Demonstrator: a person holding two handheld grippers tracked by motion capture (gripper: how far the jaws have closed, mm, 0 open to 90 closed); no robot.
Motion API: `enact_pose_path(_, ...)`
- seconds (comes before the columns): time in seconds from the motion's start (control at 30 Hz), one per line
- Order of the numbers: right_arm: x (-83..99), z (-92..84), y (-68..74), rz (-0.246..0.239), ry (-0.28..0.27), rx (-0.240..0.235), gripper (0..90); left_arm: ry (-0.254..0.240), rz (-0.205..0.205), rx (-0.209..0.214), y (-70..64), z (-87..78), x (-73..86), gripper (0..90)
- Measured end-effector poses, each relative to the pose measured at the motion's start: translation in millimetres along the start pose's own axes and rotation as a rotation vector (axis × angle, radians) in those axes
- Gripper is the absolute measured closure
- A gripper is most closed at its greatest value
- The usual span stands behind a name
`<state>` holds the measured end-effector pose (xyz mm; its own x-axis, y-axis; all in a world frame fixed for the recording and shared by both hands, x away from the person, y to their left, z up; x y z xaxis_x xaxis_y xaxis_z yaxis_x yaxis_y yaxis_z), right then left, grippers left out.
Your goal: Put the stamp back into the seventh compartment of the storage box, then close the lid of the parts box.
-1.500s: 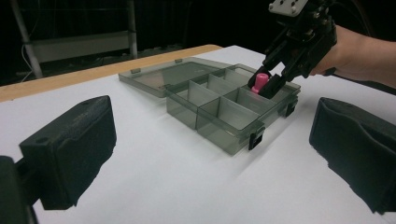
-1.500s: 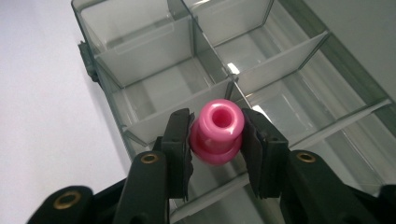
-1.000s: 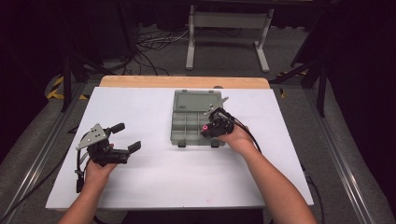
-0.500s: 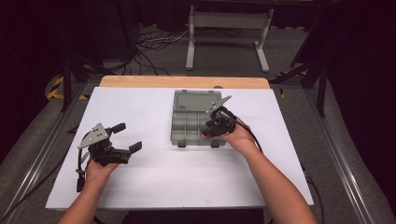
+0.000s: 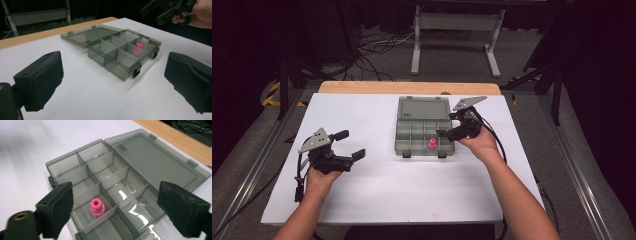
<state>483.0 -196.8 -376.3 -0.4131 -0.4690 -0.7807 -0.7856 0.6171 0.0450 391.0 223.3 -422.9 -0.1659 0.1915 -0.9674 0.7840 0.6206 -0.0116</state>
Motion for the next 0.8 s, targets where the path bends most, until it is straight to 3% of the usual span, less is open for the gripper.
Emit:
enact_pose_path(0.17, 0.2, -15.4, -4.5, -0.008, -0.022, 0.021, 4.4, 0.017, 0.019, 0.014, 3.1, 5.3, -11.9, 3.8)
enact_pose_path(0.23, 0.0, -19.8, -6.3, -0.020, -0.025, 0.034, 3.7, 0.043, 0.054, 0.011, 4.9, 8.6, -21.2, 3.9)
enact_pose_path(0.33, 0.1, -25.1, -9.9, -0.011, -0.039, 0.041, 6.4, 0.051, 0.068, 0.013, 7.9, 10.4, -30.5, 4.2)
enact_pose_path(0.43, -0.3, -29.0, -12.9, -0.024, -0.037, 0.045, 23.1, 0.061, 0.085, 0.004, 13.5, 14.2, -43.6, 6.1)
enact_pose_path(0.47, -0.3, -29.0, -12.9, -0.024, -0.037, 0.045, 23.1, 0.063, 0.086, 0.001, 15.4, 15.9, -47.2, 6.1)
enact_pose_path(0.5, -1.3, -31.5, -15.0, -0.026, -0.041, 0.032, 36.8, 0.067, 0.087, 0.007, 17.7, 17.4, -50.7, 8.1)
enact_pose_path(0.53, -2.0, -32.7, -15.9, -0.027, -0.042, 0.031, 43.1, 0.075, 0.085, 0.012, 22.4, 21.9, -56.4, 9.3)
enact_pose_path(0.57, -2.0, -32.7, -15.9, -0.027, -0.042, 0.031, 43.1, 0.075, 0.085, 0.012, 22.4, 21.9, -56.4, 10.2)
enact_pose_path(0.63, -4.9, -34.1, -20.0, -0.018, -0.040, 0.032, 54.3, 0.096, 0.062, 0.061, 30.9, 30.8, -63.3, 15.4)
enact_pose_path(0.7, -6.1, -34.4, -22.1, -0.012, -0.038, 0.028, 58.3, 0.104, 0.058, 0.063, 33.9, 33.7, -65.3, 19.5)
enact_pose_path(0.73, -7.1, -34.8, -23.6, -0.008, -0.037, 0.028, 63.0, 0.113, 0.054, 0.073, 37.3, 35.9, -67.3, 19.5)
enact_pose_path(0.77, -8.6, -35.5, -26.5, -0.014, -0.040, 0.032, 73.7, 0.116, 0.035, 0.094, 43.9, 40.4, -70.8, 27.0)
enact_pose_path(0.8, -9.2, -35.7, -28.0, -0.018, -0.043, 0.035, 77.2, 0.121, 0.031, 0.098, 46.6, 42.6, -72.4, 29.6)
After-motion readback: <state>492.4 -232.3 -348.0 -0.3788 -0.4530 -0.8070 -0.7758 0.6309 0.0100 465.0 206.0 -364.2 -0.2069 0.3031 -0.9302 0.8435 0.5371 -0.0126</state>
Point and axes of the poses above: each handheld gripper's, and its own axes: z roughly forward along the jaws, x roughly out of its underside, y roughly to its left, the point moved 1 cm from there along z, roughly forward along the jaws, and after that the axes turned 5 degrees about z, right-handed, at the moved point
